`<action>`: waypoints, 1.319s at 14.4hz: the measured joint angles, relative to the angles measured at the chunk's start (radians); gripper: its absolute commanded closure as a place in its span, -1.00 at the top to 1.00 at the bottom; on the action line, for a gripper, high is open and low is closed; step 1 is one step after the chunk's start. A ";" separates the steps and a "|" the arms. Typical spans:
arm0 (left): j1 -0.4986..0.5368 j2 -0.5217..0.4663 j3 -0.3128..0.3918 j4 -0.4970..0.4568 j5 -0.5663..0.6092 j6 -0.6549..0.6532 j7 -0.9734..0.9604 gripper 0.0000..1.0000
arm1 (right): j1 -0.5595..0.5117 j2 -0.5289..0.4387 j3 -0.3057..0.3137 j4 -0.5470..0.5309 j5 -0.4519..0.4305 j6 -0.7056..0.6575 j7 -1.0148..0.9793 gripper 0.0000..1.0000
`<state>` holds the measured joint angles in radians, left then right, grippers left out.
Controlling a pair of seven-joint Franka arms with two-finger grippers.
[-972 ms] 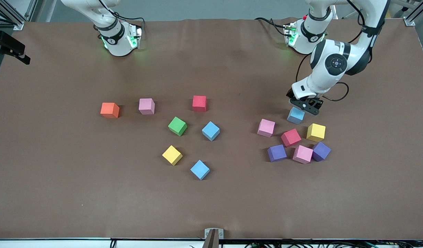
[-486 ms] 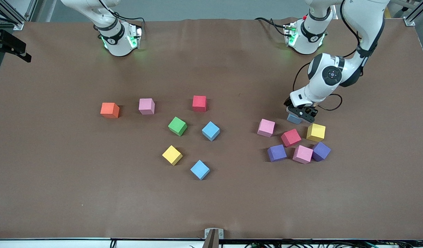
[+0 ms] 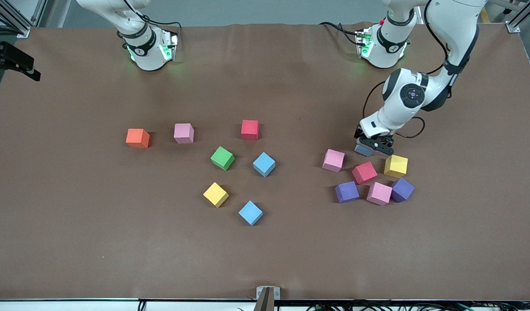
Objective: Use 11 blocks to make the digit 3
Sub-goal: 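Reach the left gripper to the blue cube and grasp it, then place the blue cube beside the red cube while the right gripper reaches out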
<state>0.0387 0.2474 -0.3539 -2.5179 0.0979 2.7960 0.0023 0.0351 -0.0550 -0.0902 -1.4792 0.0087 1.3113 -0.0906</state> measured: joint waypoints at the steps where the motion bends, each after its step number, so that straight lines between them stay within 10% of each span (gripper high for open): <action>1: -0.048 -0.002 -0.002 0.006 0.000 -0.011 -0.090 -0.19 | -0.001 0.025 -0.001 0.000 -0.003 0.007 0.000 1.00; 11: -0.492 0.029 -0.009 0.160 0.000 -0.113 -0.825 -0.18 | -0.016 0.219 -0.001 0.003 -0.014 0.108 0.037 1.00; 19: -0.702 0.241 -0.002 0.410 0.181 -0.202 -1.238 -0.18 | 0.161 0.232 0.014 -0.090 0.031 0.253 0.482 1.00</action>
<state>-0.6635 0.4887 -0.3557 -2.1075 0.2790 2.5939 -1.2353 0.1963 0.1766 -0.0765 -1.5688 0.0400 1.5645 0.3919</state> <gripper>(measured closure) 0.419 0.000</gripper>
